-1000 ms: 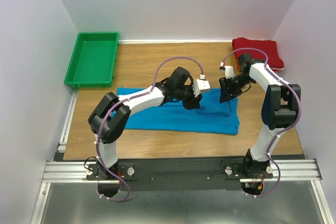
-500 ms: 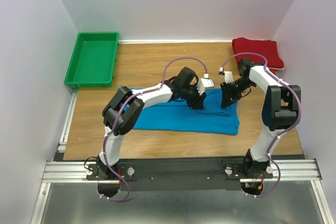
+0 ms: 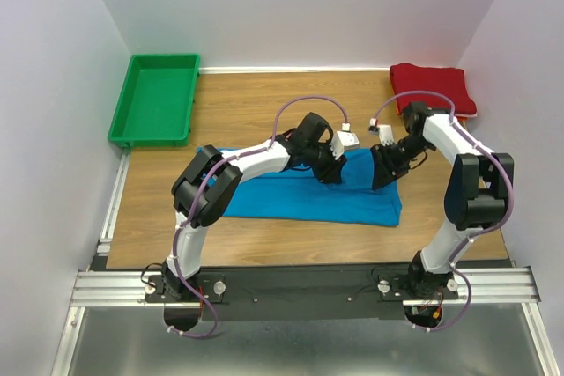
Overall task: Fold and stack the t-shirts
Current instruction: Fold the tshirt
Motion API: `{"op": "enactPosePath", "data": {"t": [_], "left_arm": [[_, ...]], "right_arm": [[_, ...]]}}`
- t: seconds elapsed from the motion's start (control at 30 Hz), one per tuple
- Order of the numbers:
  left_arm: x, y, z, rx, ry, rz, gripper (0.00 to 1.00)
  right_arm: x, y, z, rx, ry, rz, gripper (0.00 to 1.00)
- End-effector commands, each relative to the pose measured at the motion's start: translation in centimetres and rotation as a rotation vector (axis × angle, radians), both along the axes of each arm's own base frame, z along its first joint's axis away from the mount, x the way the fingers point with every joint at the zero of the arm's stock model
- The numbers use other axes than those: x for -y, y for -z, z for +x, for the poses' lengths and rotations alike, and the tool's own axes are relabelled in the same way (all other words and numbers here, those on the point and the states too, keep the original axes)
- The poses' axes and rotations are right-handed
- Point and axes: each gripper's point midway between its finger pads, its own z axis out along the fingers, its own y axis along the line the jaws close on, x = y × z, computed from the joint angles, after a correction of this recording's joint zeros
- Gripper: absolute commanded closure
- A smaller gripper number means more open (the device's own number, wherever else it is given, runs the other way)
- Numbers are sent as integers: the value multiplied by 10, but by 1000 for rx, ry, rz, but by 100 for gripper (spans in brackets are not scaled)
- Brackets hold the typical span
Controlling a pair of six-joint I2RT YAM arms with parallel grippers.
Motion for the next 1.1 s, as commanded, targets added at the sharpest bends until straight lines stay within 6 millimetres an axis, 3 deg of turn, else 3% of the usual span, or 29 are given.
{"op": "enactPosePath", "data": {"t": [0.0, 0.1, 0.27, 0.6, 0.7, 0.73, 0.77, 0.83, 0.87, 0.93, 1.07], "left_arm": [[6, 1, -1, -28, 12, -16, 56], [5, 9, 0, -37, 3, 4, 57], [4, 14, 0, -46, -5, 16, 56], [1, 25, -2, -72, 6, 51, 57], [2, 22, -3, -72, 19, 45, 62], [2, 22, -4, -73, 25, 44, 65], [2, 20, -5, -72, 30, 41, 68], [2, 17, -6, -64, 43, 37, 74], [2, 16, -8, -67, 49, 36, 81], [1, 13, -10, -65, 62, 30, 89], [-2, 1, -15, -39, 74, 4, 91]], "right_arm": [[8, -18, 33, 89, 102, 6, 48], [19, -10, 47, 90, 151, -47, 46], [31, 12, 55, 55, 196, -116, 43], [19, 26, 49, -14, 191, -48, 47], [16, 24, 48, -11, 180, -23, 64], [16, 22, 47, -2, 176, -21, 75], [16, 21, 46, 2, 169, -19, 81], [16, 19, 42, 9, 149, -19, 90], [18, 19, 39, 14, 142, -30, 99], [20, 17, 35, 27, 119, -35, 99], [22, 10, 24, 54, 84, -38, 99]]}}
